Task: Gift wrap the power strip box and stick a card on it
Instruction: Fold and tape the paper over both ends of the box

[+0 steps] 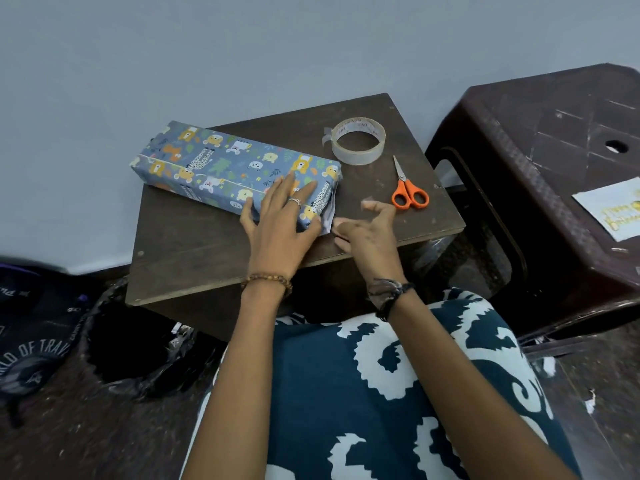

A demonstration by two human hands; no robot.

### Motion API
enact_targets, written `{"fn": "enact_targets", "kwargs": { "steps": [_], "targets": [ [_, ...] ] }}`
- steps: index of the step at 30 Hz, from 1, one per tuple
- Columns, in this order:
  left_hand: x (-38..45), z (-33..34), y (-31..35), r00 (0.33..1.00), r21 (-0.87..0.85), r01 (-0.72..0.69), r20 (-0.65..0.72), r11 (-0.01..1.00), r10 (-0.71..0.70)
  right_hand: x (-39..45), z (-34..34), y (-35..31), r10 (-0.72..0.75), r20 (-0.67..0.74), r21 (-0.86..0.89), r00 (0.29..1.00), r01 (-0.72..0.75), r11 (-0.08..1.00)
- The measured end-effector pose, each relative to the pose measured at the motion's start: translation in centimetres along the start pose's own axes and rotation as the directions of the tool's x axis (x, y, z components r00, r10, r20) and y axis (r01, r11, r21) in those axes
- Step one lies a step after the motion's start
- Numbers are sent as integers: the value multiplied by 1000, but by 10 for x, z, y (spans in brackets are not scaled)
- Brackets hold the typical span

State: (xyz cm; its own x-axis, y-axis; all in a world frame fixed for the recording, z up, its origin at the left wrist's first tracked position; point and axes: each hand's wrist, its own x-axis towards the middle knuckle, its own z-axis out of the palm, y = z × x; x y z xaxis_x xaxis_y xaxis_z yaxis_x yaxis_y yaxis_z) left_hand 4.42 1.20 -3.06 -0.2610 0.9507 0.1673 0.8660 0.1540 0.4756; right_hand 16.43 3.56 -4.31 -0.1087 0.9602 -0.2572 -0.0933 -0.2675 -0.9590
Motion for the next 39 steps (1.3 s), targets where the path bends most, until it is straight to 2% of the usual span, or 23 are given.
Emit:
{"fn": "enact_targets", "kwargs": {
  "steps": [3,9,15,20,29,35,39],
  "targets": [
    [0,2,4,1000,118,7,-20,993,-4,3,10,1,74,34,111,997,-78,991],
    [1,-5,1,999,180,-8,35,984,2,0,18,5,32,-17,123,999,-30,992],
    [0,-8,-6,993,172,-77,101,982,61,1,19,9,-11,-16,98,1000,13,995],
    [-1,-4,-10,987,194,-102,140,976,75,3,21,14,-65,14,-2,998,65,998],
    [-3,-1,-13,987,245,-142,114,959,117,-8,14,-6,-95,81,-2,992,95,995],
    [-4,1,-16,984,220,-169,87,961,153,-2,10,-15,95,109,-42,989,-91,995],
    [-3,-1,-18,982,205,-177,102,963,159,-10,7,-21,179,128,107,975,-193,975]
  ]
}}
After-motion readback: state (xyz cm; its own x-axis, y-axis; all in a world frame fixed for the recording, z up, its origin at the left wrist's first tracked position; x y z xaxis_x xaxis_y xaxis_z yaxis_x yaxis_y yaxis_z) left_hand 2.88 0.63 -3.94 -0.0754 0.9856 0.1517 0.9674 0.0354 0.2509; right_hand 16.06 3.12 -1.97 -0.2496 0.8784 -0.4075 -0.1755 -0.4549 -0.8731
